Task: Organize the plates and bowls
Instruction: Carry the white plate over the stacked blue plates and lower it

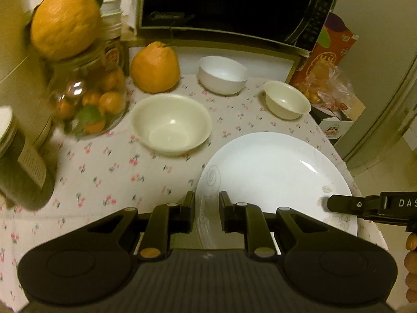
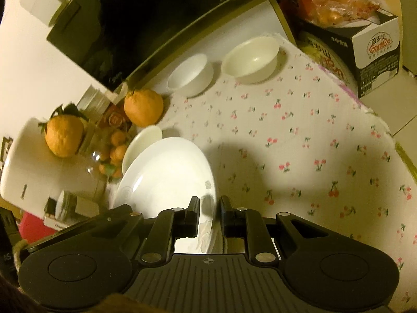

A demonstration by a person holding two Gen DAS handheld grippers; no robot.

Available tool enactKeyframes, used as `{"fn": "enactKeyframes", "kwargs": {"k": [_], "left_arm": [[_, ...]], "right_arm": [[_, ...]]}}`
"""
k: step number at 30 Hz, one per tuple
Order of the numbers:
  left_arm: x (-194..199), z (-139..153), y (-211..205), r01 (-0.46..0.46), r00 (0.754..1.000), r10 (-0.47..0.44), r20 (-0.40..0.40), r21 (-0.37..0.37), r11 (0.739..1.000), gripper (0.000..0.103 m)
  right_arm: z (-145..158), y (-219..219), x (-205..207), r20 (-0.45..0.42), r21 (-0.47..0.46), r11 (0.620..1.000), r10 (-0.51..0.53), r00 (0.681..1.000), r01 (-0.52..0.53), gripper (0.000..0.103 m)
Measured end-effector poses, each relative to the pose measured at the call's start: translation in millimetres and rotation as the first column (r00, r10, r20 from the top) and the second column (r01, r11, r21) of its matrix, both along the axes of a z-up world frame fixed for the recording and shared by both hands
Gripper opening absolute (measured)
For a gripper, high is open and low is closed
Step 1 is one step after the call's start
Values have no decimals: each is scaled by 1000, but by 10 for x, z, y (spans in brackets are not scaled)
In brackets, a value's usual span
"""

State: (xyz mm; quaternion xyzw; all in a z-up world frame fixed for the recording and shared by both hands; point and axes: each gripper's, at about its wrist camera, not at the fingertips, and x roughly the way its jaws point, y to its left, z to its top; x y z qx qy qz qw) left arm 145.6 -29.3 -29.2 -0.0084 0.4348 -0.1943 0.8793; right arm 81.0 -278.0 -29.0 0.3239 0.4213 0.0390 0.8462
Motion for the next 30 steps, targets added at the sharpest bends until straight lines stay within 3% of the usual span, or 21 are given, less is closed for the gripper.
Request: {"fn": "enactKeyframes", "kwargs": {"k": [12,30], "left_arm": [[-215,-143,138,-47,999,47,-4,8,999,17],[-324,-215,88,-17,1000,15,26,96,995,17]], "right_arm": [[-104,186,-64,-25,-47,998,49,999,-50,16],[-149,391,-105,-44,-173,979,98,994,-105,16]]}}
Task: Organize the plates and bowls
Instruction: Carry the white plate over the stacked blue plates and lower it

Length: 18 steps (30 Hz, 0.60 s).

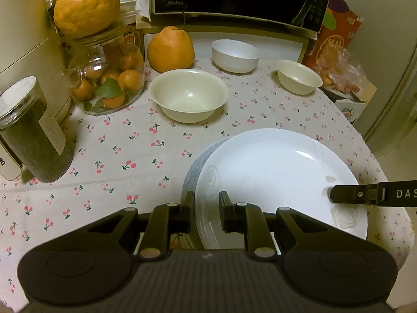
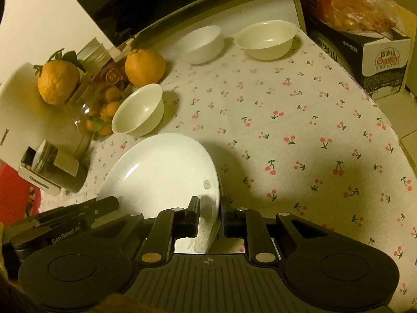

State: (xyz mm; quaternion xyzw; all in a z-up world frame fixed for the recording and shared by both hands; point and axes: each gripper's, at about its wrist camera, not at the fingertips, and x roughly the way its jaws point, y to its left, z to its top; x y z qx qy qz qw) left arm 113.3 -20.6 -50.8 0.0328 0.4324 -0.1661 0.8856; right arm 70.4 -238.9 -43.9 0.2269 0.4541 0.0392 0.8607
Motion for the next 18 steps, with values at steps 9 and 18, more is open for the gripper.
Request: {"fn": "enactKeyframes", "kwargs": {"k": [9,18], "left_arm": [[-23,-13,-48,10,1000,-11,12,37,999,17],[-62,-29,-116,25,999,-29,41,93,995,17]], "right_arm": [[-5,45,2,-4,-34,999,15,1000,-15,16],[5,67,6,3,-63,998,18,1000,-18,16]]}}
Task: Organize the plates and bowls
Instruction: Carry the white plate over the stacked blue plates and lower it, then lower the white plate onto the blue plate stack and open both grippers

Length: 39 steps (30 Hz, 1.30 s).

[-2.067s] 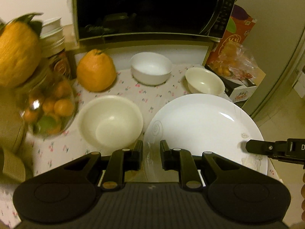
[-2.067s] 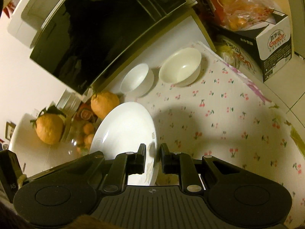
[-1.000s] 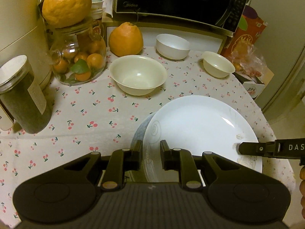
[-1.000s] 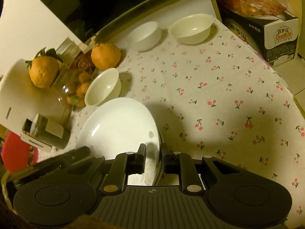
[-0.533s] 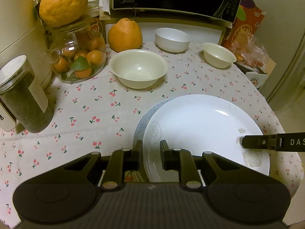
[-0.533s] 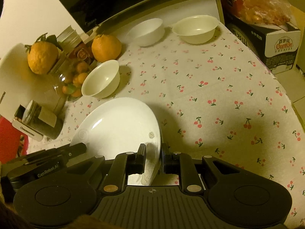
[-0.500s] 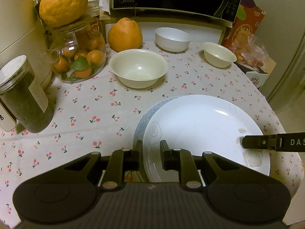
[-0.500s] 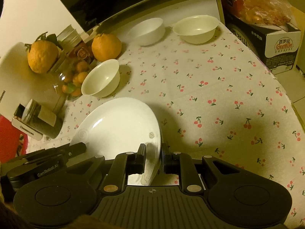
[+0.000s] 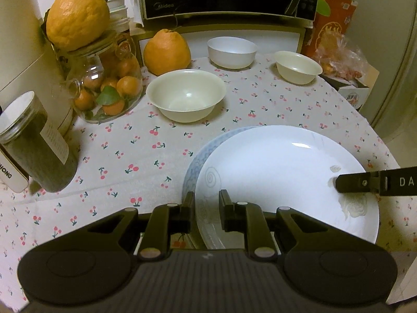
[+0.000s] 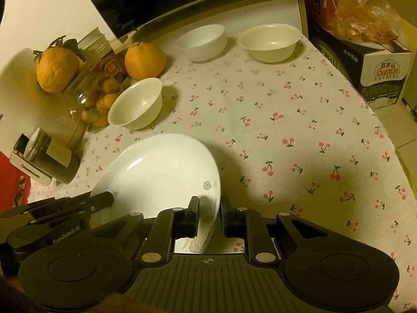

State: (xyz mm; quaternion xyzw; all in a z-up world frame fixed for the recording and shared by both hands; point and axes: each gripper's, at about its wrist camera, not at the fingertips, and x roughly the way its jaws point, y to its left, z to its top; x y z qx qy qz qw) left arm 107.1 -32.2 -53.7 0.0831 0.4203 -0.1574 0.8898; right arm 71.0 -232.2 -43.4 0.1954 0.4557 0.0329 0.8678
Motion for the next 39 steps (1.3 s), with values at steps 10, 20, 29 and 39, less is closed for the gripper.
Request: {"fn": "enactKeyframes", "kwargs": {"k": [10,20,29,39], "left_arm": [[17,-43,-13,3,1000,-3,-17,-14,1000,17],[3,-63,-50,26,1000,-26,-2,16,1000,17],[-9,-36,-61,35,999,-36,9,30,999,20],[-54,11,-44,40,998,-42,47,52,998,23]], "right_arm": [[24,25,9,21,-56,998,13,1000,-12,16],[38,37,26,35,-85,996,13,999,-10,15],[47,50,40,39,-109,994,19,999,-15,12],[49,60,41,40,-120,993,25,999,-20,11]]}}
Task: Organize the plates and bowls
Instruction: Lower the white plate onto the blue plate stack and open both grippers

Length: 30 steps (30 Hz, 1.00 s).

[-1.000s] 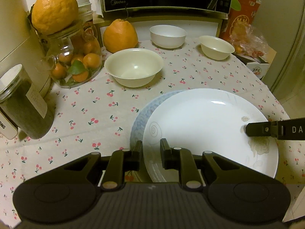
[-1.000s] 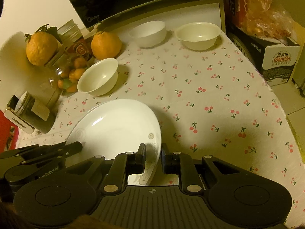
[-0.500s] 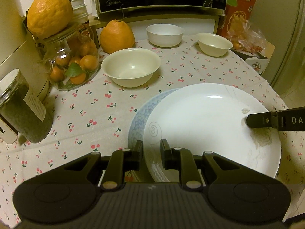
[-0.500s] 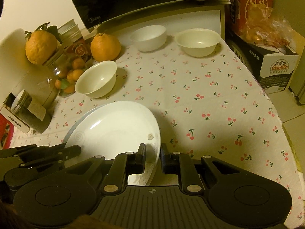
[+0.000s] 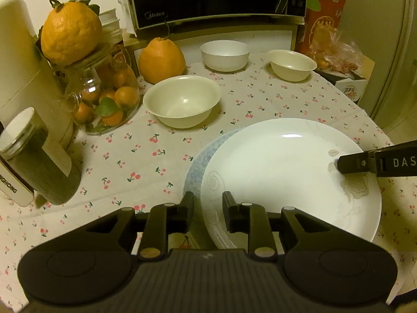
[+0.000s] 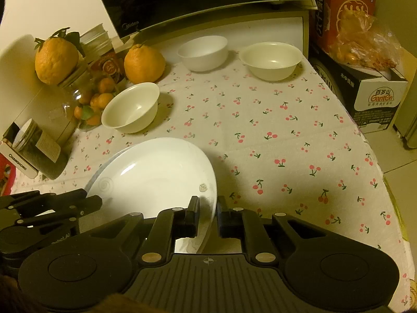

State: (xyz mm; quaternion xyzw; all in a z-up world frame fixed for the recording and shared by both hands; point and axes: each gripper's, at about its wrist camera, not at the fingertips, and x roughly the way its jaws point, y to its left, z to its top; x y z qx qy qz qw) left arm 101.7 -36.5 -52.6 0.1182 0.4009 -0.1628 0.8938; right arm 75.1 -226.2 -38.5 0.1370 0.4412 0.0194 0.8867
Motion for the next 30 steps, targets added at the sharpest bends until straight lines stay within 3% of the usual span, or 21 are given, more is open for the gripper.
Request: {"fn": "enactKeyframes", "kwargs": {"k": [12,20,23,26,30], "left_arm": [[-16,-6,-9,13,1000,-15,24,58,998,26],[45,-47,87,-22,999,22,-33,9,1000,26],[59,-46,105,-31,999,31,-43,-5,1000,26],[73,-47,117,-36,998,35,-53,-13,999,27],[84,-45,118,-40,998,39,-59,-20,999,33]], "right_arm": [[-71,97,39,-26,-24,999,21,999,-21,10],[-80,91,36,-31,-17,1000,17,999,-18,11],[-84,85,38,-37,-10,1000,17,999,-18,19],[-91,84,36,-49,2,1000,26,998,-26,19],[-97,100,36,-65,13,999,41,997,-40,20]]}}
